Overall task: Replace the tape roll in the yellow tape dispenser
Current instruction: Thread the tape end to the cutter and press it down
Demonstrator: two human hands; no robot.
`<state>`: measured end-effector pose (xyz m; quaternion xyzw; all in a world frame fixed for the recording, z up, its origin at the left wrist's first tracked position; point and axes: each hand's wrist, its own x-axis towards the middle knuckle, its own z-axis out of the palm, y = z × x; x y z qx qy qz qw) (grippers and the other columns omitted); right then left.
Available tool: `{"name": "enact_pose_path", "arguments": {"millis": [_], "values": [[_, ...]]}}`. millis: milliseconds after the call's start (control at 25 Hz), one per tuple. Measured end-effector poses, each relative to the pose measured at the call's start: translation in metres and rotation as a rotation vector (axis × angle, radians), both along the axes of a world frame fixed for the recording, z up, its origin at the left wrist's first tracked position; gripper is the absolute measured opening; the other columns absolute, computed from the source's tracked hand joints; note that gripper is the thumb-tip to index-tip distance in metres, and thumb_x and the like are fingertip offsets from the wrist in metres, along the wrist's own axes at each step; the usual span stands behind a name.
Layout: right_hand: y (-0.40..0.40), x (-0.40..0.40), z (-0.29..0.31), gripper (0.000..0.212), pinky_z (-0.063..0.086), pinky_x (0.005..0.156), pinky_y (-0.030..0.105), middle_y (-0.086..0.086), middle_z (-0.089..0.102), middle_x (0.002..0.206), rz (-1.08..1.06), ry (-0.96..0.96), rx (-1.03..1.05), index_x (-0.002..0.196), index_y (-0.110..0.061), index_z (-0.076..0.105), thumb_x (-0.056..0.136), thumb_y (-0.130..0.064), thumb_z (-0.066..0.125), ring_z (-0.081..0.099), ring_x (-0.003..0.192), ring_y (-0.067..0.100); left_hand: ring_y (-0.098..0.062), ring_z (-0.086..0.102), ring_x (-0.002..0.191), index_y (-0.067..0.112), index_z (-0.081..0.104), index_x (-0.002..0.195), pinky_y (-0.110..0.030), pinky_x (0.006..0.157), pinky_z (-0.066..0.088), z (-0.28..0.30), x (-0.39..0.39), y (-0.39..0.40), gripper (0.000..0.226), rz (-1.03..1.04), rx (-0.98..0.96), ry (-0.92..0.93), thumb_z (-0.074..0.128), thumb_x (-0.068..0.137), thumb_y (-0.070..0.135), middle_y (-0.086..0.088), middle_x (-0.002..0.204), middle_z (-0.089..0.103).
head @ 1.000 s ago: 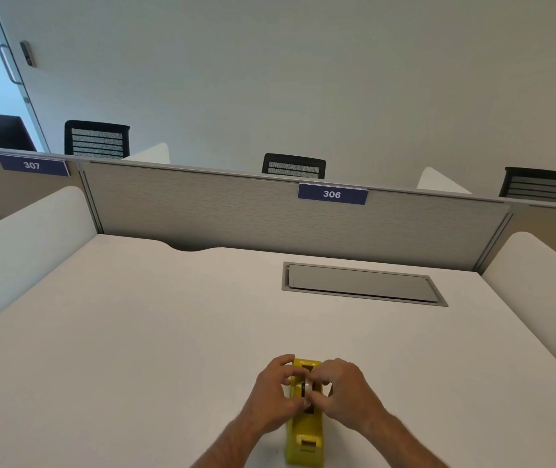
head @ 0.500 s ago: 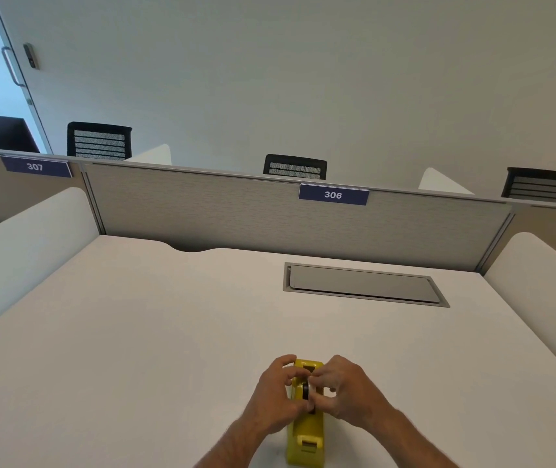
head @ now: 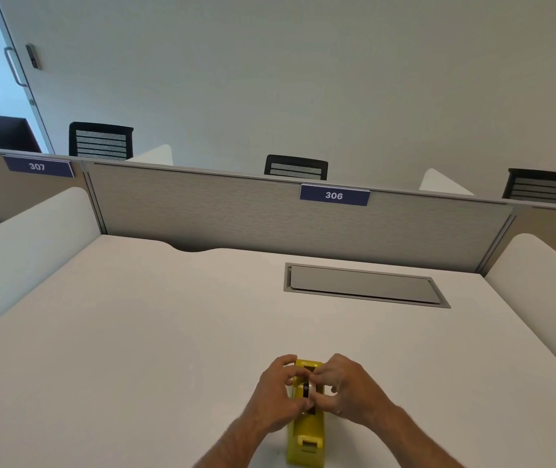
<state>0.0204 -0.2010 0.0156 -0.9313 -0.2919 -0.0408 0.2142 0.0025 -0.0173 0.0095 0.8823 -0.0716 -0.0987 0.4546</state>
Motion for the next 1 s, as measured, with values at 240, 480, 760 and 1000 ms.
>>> {"name": "enact_pose_path", "arguments": {"millis": [240, 480, 760, 1000], "values": [[-0.0007, 0.0016, 0.0020, 0.028, 0.041, 0.066, 0.013, -0.014, 0.076, 0.090, 0.008, 0.012, -0.003, 0.100, -0.031, 0.076, 0.085, -0.049, 0.061, 0.052, 0.082, 0.004, -0.015, 0.050, 0.121, 0.038, 0.062, 0.117, -0.036, 0.103, 0.049, -0.0024, 0.0015, -0.0009, 0.049, -0.007, 0.033, -0.004, 0.082, 0.072, 0.039, 0.011, 0.150, 0.036], [-0.0022, 0.0027, 0.0024, 0.018, 0.036, 0.068, 0.009, -0.011, 0.078, 0.088, 0.005, -0.007, 0.033, 0.097, -0.028, 0.078, 0.089, -0.034, 0.063, 0.053, 0.080, 0.003, -0.014, 0.050, 0.119, 0.039, 0.062, 0.117, -0.031, 0.100, 0.050, -0.0065, 0.0019, -0.0003, 0.051, -0.015, 0.036, -0.015, 0.083, 0.070, 0.040, 0.012, 0.149, 0.036], [-0.0037, 0.0011, 0.0006, 0.033, 0.044, 0.066, 0.013, -0.013, 0.075, 0.091, 0.009, 0.033, 0.013, 0.100, -0.028, 0.074, 0.083, -0.053, 0.060, 0.054, 0.084, 0.004, -0.011, 0.050, 0.113, 0.046, 0.061, 0.107, -0.019, 0.088, 0.047, -0.0057, 0.0026, 0.0004, 0.044, -0.021, 0.015, -0.010, 0.083, 0.068, 0.040, 0.013, 0.148, 0.037], [-0.0033, 0.0044, 0.0006, 0.020, 0.039, 0.068, 0.009, -0.015, 0.077, 0.090, -0.023, 0.010, 0.048, 0.098, -0.032, 0.077, 0.087, -0.041, 0.063, 0.054, 0.084, 0.001, -0.014, 0.049, 0.120, 0.039, 0.063, 0.114, -0.032, 0.100, 0.050, -0.0073, 0.0033, -0.0007, 0.050, -0.018, 0.045, -0.025, 0.081, 0.067, 0.043, 0.012, 0.149, 0.037]]}}
